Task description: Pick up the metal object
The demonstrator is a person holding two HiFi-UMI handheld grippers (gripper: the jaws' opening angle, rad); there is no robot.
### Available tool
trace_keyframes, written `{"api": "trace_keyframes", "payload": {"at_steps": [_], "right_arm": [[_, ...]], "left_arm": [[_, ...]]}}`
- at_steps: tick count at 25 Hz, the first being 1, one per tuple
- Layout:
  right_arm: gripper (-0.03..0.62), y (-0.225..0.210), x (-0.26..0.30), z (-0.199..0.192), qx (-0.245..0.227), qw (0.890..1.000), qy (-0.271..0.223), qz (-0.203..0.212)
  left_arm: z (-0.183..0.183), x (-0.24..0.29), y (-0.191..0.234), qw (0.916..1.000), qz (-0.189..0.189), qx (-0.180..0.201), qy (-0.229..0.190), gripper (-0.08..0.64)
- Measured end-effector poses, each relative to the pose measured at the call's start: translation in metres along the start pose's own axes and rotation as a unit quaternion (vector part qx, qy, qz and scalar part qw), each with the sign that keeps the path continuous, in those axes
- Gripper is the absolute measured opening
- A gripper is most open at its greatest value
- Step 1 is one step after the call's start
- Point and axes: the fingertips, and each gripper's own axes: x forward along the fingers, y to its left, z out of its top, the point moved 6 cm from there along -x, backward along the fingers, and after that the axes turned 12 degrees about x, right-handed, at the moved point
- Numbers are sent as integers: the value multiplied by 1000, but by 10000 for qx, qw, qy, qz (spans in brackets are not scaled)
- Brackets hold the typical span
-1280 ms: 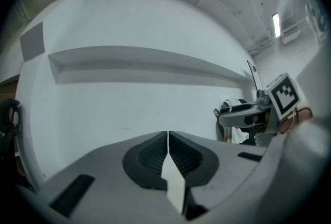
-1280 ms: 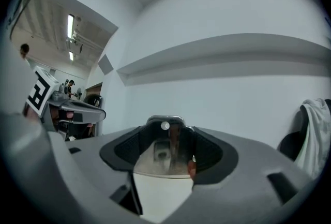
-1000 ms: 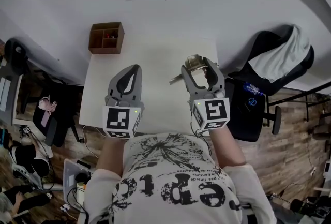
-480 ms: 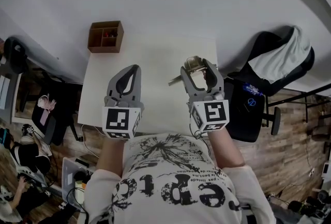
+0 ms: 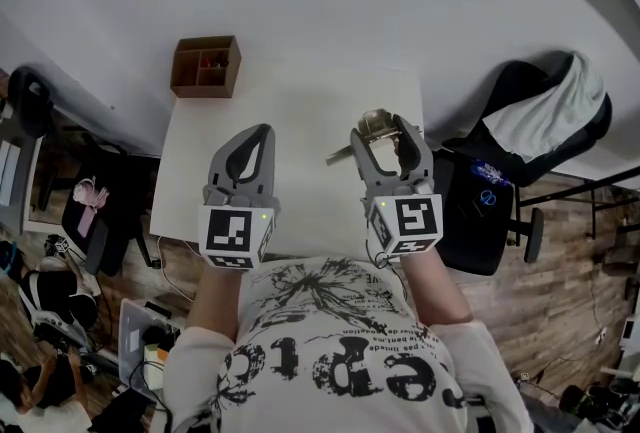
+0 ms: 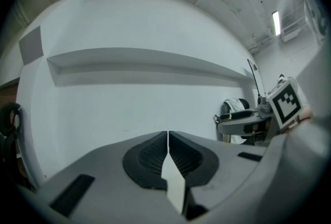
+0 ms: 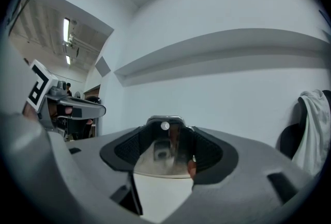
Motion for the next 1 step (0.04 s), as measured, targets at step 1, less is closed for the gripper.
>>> {"api": "trace_keyframes", "payload": {"at_steps": [1], "right_arm": [[279, -1, 0, -1, 9, 10000, 7, -9]], "left_arm": [[0, 1, 0, 10000, -2, -3, 4, 12]]}}
